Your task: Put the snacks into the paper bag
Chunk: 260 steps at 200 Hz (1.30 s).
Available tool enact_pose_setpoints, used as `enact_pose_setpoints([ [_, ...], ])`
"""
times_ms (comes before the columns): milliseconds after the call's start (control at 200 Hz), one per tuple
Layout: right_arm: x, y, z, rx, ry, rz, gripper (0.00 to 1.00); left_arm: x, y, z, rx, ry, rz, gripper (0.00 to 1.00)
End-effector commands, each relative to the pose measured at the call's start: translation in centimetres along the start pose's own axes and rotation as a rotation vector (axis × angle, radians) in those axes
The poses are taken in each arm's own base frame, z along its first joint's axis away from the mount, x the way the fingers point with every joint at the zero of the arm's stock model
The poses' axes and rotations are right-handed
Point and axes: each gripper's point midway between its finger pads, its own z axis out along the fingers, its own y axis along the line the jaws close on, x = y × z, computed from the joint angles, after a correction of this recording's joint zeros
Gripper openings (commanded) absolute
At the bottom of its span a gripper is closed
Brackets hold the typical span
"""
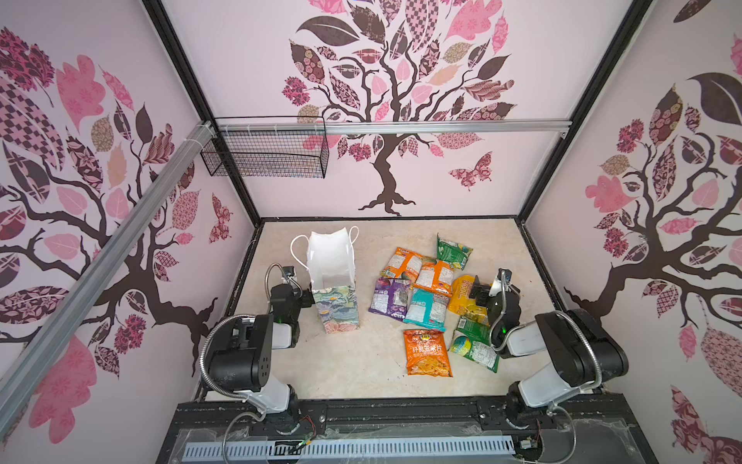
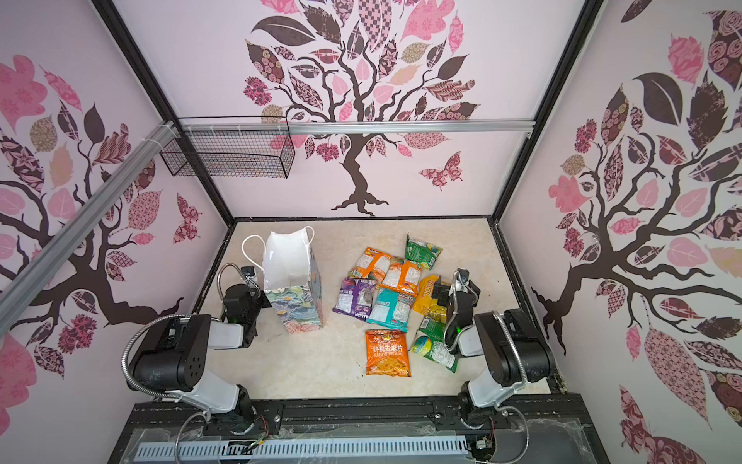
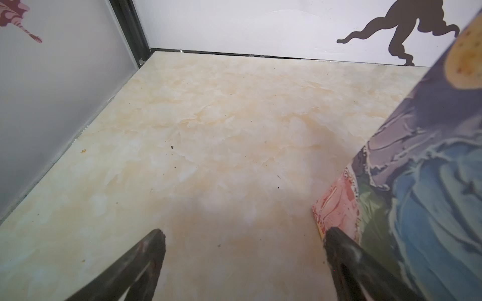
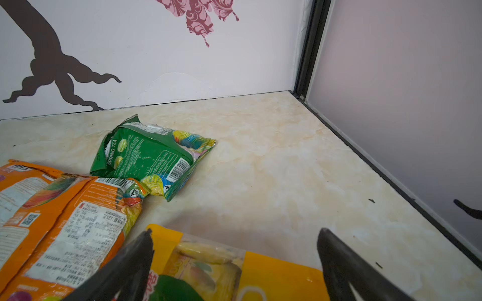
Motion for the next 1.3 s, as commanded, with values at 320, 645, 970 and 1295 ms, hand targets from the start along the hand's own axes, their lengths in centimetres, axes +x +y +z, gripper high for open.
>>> enact_pose_setpoints([
  [320, -1.15, 0.09, 0.56, 0.003, -0.029, 0.017, 0.99, -2.37, -0.19, 0.21, 0.006, -0.062, 0.003, 0.98],
  [645, -1.11, 0.11, 0.56, 0.001, -0.028, 0.018, 1.00, -2.32, -0.20, 0.21, 0.006, -0.060, 0.003, 0.98],
  [970, -1.09, 0.12, 0.66, 0.000, -0.023, 0.019, 1.00, -2.29, -0.18, 0.19, 0.005, -0.060, 0.003, 0.98],
  [1295, -1.13, 0.02, 0.61, -0.001, -0.024, 0.022, 1.00, -2.98, 0.41, -0.15, -0.028, -0.095, -0.017, 0.98],
])
